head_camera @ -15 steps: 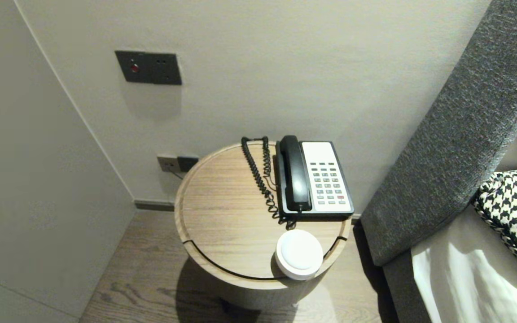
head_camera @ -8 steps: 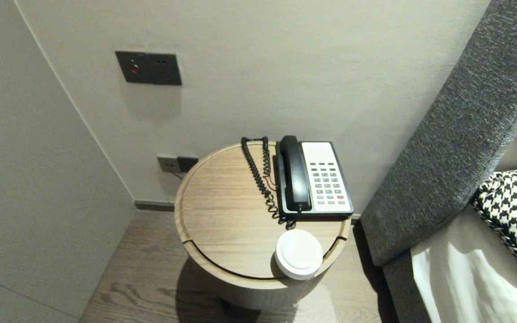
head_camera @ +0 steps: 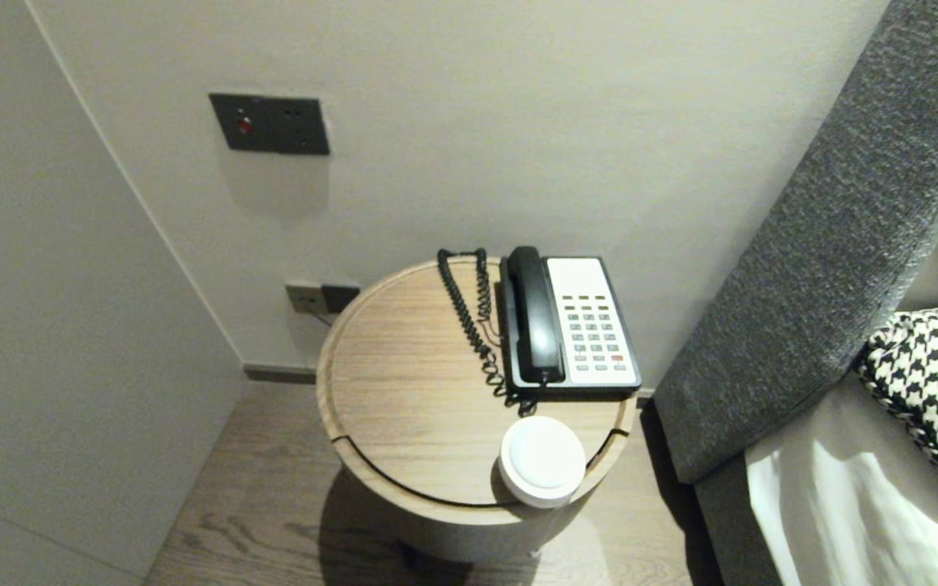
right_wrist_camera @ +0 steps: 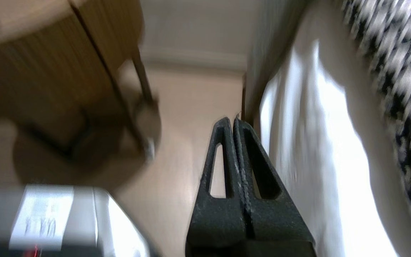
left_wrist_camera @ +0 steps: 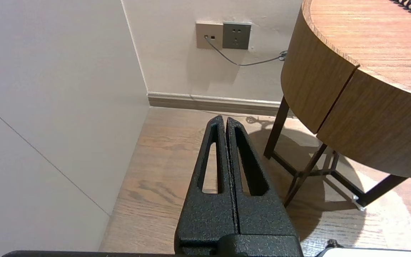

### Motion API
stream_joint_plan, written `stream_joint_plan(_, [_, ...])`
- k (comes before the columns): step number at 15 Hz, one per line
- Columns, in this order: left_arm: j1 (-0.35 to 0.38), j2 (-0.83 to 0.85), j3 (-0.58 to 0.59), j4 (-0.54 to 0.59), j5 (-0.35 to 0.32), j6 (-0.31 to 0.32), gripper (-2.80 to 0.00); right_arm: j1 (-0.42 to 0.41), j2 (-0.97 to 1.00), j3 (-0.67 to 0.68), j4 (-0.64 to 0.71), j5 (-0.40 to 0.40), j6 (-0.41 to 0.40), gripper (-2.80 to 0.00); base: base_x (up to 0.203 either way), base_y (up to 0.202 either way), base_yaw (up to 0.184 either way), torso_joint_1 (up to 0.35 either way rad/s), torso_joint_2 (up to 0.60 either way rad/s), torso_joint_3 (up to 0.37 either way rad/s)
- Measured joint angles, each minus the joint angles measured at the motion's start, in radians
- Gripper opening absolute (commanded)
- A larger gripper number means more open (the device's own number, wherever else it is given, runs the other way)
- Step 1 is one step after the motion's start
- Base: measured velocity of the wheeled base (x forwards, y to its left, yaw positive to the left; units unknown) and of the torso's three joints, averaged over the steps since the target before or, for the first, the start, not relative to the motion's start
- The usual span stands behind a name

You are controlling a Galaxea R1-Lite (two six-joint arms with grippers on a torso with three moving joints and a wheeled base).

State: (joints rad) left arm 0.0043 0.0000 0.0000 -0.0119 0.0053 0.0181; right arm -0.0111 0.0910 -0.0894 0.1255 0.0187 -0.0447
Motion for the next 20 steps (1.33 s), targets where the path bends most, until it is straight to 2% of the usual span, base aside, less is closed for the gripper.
stream_joint_plan(7, [0.0, 0.0, 0.0, 0.0, 0.0, 0.0, -2.8, 0.003, -0.089, 0.038, -0.024, -0.001, 0.013, -2.8, 0.0, 0.0, 0.0, 0.0, 0.0, 0.0])
stream_joint_plan(12, [0.0, 0.0, 0.0, 0.0, 0.0, 0.0, -2.8, 0.003, -0.092, 0.089, -0.218, -0.027, 0.057, -2.8, 0.0, 0.0, 0.0, 0.0, 0.0, 0.0])
stream_joint_plan(20, [0.0, 0.0, 0.0, 0.0, 0.0, 0.0, -2.8, 0.002, -0.091, 0.089, -0.227, -0.032, 0.066, -2.8, 0.0, 0.0, 0.0, 0.0, 0.0, 0.0])
